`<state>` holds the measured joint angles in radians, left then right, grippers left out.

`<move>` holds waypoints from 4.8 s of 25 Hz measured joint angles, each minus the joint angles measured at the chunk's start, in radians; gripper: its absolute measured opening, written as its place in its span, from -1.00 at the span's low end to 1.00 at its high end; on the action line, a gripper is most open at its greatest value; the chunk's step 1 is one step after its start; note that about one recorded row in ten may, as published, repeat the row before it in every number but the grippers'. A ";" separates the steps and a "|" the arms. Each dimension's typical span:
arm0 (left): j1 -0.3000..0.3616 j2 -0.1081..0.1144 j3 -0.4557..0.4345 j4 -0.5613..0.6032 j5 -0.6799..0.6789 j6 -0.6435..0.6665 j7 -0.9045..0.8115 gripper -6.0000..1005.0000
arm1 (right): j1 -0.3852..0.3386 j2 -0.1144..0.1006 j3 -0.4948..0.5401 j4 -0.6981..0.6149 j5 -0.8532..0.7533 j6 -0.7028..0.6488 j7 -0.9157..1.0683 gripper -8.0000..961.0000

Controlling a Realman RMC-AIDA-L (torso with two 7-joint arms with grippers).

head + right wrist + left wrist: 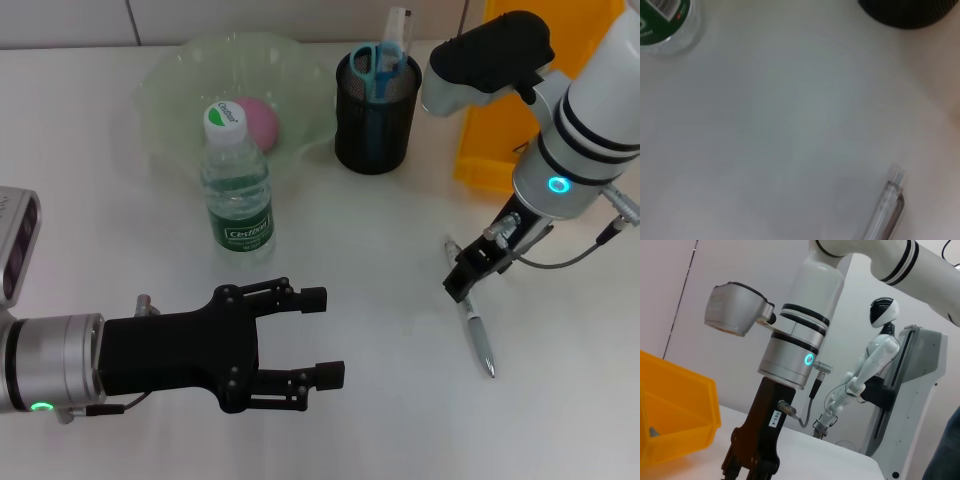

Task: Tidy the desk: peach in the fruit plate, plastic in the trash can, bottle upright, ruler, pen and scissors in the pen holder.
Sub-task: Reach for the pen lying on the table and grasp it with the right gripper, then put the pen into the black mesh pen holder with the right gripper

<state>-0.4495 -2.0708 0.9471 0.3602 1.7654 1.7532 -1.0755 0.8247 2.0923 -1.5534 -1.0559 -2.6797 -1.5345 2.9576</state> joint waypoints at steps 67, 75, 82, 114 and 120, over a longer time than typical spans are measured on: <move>0.003 0.000 0.001 -0.007 0.000 0.000 0.025 0.69 | -0.008 0.000 -0.094 0.048 -0.004 0.134 -0.001 -0.66; 0.005 0.000 0.001 -0.007 -0.001 0.003 0.025 0.69 | -0.042 -0.005 -0.094 -0.016 -0.004 0.123 -0.001 -0.74; 0.006 0.001 0.001 -0.007 -0.007 0.010 0.025 0.69 | -0.113 -0.010 -0.063 -0.147 -0.003 0.110 -0.019 -0.75; 0.011 0.000 -0.010 -0.007 -0.049 0.006 0.020 0.69 | -0.265 -0.012 0.513 0.255 1.386 0.461 -1.511 -0.71; 0.011 0.001 -0.010 -0.007 -0.071 0.007 0.023 0.69 | -0.121 -0.007 0.511 0.613 1.555 0.502 -1.814 -0.65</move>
<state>-0.4386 -2.0700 0.9372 0.3528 1.6942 1.7605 -1.0522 0.7035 2.0856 -1.0429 -0.4430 -1.1249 -1.0320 1.1437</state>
